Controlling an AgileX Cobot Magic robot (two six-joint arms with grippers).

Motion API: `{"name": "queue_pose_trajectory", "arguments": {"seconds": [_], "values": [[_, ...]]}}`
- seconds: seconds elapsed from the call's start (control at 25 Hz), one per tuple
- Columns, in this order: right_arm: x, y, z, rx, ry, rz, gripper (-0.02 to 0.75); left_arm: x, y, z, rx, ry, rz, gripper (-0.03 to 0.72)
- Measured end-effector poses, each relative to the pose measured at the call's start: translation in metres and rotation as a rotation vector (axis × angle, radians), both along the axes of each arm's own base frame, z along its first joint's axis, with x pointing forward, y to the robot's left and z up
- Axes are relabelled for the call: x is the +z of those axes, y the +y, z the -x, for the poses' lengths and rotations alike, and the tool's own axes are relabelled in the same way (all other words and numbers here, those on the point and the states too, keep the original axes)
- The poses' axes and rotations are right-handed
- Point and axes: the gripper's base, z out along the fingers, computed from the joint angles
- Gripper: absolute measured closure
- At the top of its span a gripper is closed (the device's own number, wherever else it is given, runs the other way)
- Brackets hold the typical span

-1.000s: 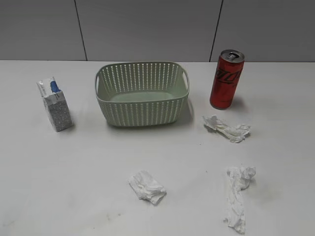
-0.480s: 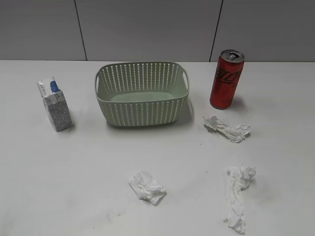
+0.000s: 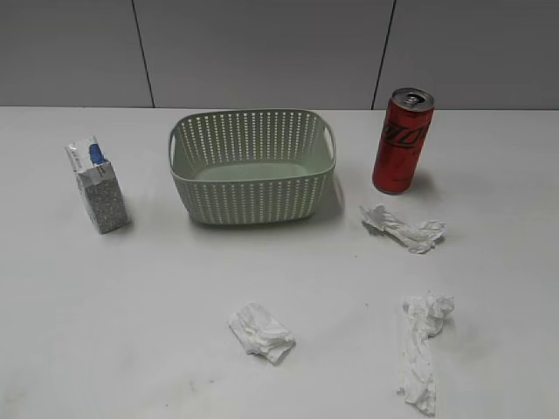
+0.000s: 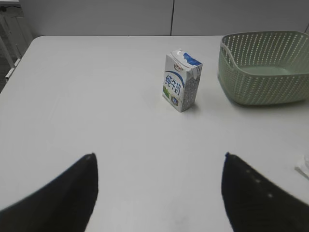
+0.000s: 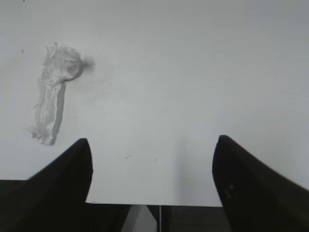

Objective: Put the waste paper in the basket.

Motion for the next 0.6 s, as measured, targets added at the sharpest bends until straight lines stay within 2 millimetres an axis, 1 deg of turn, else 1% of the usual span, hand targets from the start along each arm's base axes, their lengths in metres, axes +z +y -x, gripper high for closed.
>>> {"name": "queue_pose_trajectory", "arguments": {"seconds": [0.08,0.2,0.32,0.4,0.48,0.6], "values": [[-0.002,0.002,-0.014,0.004,0.052,-0.032,0.155,0.0,0.0,0.0,0.0,0.0,0.0,0.097],[-0.01,0.002,-0.036,0.019,0.149,-0.055,0.155,0.0,0.0,0.0,0.0,0.0,0.001,0.097],[-0.026,0.003,-0.057,0.047,0.257,-0.069,0.155,0.0,0.0,0.0,0.0,0.0,0.001,0.097],[-0.034,0.005,-0.067,0.073,0.307,-0.07,0.155,0.0,0.0,0.0,0.0,0.001,0.001,0.097],[-0.042,0.013,-0.075,0.116,0.329,-0.06,0.155,0.0,0.0,0.0,0.0,0.001,0.0,0.097],[-0.05,0.038,-0.083,0.205,0.313,-0.032,0.155,0.0,0.0,0.0,0.0,0.001,0.001,0.097]]}}
